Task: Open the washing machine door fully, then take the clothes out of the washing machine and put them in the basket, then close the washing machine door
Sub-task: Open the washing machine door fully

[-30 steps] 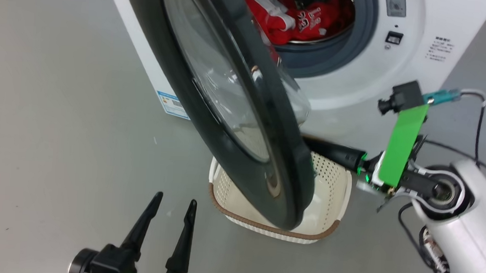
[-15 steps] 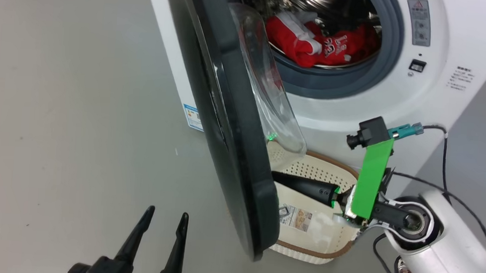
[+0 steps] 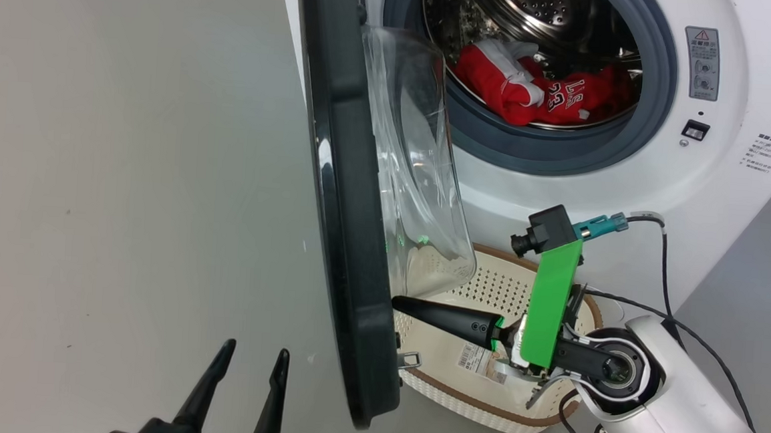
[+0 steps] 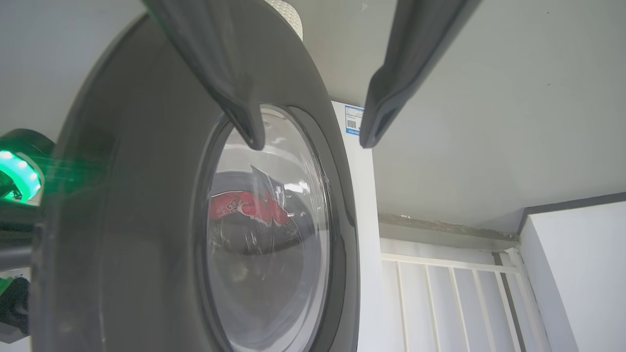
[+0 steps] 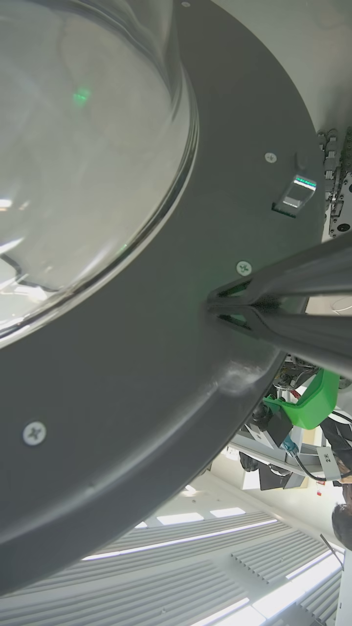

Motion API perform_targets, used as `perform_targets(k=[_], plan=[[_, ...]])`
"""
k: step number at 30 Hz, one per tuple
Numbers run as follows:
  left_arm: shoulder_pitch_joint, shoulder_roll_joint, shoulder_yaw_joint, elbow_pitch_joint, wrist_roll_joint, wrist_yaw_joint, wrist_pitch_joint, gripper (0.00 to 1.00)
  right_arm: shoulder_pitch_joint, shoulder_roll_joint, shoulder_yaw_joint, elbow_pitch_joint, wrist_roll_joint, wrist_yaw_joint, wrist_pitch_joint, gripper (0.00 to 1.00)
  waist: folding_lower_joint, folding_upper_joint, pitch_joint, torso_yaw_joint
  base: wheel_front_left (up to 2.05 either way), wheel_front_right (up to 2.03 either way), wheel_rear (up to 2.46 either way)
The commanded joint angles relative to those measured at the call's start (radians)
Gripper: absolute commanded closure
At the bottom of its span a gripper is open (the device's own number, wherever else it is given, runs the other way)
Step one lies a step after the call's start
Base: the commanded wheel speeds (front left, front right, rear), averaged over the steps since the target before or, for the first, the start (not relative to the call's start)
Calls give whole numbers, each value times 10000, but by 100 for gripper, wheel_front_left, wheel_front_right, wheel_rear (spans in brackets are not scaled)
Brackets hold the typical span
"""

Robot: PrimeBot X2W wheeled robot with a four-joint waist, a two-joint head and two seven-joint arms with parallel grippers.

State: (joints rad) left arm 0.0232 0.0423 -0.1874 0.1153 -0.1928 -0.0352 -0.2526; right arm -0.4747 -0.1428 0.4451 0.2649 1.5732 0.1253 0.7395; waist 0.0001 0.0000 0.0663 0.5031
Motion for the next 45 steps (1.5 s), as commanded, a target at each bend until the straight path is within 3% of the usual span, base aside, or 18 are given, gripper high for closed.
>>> perform_targets(k=[1,10,11,13,14,16,35,45], plan=[[-117,79,369,-290,34,39,-92,0,-162,225,179,-225,-51,54,24,100,0,0,34,24,0,0,0],[-111,79,439,-306,27,62,-92,0,-248,402,277,-173,-48,54,-51,100,0,0,-18,3,0,0,0],[-115,79,443,-295,28,55,-92,0,-220,375,269,-180,-85,54,-91,95,0,0,-38,-10,0,0,0],[-131,79,449,-259,26,34,-92,0,-144,300,257,-203,-156,54,-176,65,0,0,-68,-36,0,0,0],[-144,79,451,-232,23,19,-92,0,-94,254,234,-217,-194,54,-251,55,0,0,-88,-51,0,0,0],[-157,79,465,-159,22,-11,-92,0,52,164,191,-221,-228,54,-388,0,0,0,-162,-93,0,0,0],[-248,79,869,-24,20,-133,-92,0,1515,-805,-171,-132,-687,54,-2291,0,0,0,-141,-1039,0,0,0],[-79,79,1051,25,53,-122,-92,0,2335,-1613,170,224,-1563,54,-4423,0,0,0,-287,-1451,0,0,0]])
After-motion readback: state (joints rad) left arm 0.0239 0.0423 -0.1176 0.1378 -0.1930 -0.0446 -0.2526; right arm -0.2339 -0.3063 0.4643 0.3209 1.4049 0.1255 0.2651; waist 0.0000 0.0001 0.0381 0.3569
